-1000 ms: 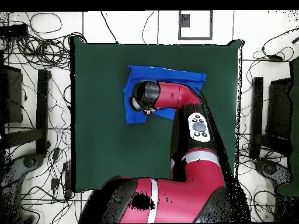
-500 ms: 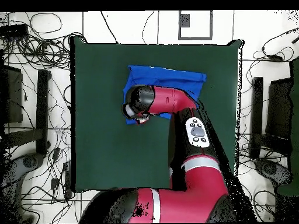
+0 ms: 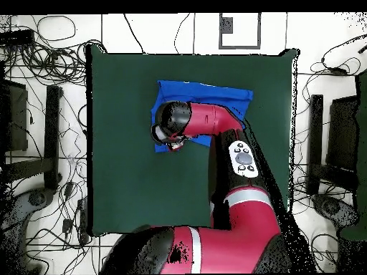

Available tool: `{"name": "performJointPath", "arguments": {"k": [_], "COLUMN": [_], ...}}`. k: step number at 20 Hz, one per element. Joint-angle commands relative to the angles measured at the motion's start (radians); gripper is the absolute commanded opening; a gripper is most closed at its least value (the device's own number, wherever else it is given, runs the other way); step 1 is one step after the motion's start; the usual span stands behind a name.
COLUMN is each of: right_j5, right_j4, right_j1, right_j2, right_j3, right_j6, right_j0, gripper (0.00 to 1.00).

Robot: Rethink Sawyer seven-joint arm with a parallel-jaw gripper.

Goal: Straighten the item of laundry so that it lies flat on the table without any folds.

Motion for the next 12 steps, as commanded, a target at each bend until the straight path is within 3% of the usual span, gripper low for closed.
{"name": "performJointPath", "arguments": {"k": [1,7,12], "right_j5": [0.042,0.023,0.1], "right_j4": [-0.08,-0.122,-0.124], "right_j1": [0.113,0.149,0.129], "right_j2": [0.084,0.101,0.088], "right_j3": [-0.197,-0.331,-0.386], "right_j6": [-0.229,-0.248,-0.218], "right_j0": [0.013,0.017,0.033], "gripper": [1.0,1.0,1.0]}}
